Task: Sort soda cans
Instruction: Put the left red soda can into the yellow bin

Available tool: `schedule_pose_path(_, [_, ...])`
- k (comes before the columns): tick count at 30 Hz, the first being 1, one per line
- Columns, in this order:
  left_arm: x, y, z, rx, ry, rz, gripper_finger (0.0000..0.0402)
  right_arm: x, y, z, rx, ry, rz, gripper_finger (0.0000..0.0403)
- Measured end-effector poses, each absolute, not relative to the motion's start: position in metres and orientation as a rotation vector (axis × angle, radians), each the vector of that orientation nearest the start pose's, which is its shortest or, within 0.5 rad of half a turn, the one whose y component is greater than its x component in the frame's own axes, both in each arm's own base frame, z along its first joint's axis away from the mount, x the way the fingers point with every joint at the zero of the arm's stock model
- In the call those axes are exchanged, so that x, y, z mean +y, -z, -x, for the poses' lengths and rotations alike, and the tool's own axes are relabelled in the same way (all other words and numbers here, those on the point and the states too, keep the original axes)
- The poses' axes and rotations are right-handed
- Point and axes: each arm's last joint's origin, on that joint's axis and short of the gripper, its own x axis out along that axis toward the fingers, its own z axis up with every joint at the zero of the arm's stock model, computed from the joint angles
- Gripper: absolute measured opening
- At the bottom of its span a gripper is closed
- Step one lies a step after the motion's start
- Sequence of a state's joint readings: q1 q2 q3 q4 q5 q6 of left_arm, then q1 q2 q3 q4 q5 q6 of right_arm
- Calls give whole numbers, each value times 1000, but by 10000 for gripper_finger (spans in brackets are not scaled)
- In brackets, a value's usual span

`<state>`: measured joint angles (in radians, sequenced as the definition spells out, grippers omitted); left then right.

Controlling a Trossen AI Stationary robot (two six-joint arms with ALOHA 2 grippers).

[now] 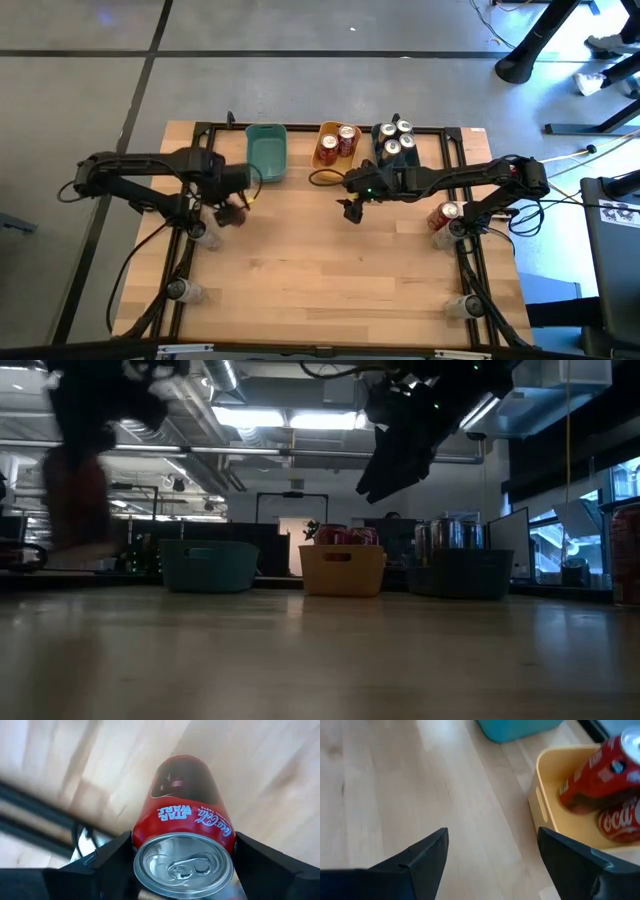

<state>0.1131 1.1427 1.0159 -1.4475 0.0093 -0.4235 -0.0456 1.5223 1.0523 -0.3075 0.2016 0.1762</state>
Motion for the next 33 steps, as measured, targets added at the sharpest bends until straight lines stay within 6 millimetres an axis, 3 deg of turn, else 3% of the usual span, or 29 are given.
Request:
schedule_pose_path(5, [24, -309, -183, 1275, -372, 423, 287, -20, -242, -320, 758, 304, -109, 280])
schedule_pose_path(8, [29, -319, -198, 1165, -339, 388, 287, -21, -246, -325, 694, 296, -81, 253])
schedule_pose_path(15, [38, -311, -229, 1121, -272, 276, 287, -21, -240, -353, 515, 227, 17, 140])
schedule_pose_path(22, [41, -312, -248, 1007, -216, 189, 286, -21, -214, -380, 425, 176, 28, 10])
schedule_pose_path(28, [47, -319, -256, 889, -212, 154, 284, -21, -197, -389, 423, 141, 17, 26])
schedule_pose_path(33, [53, -323, -263, 789, -214, 122, 279, -22, -192, -389, 443, 176, 26, 10])
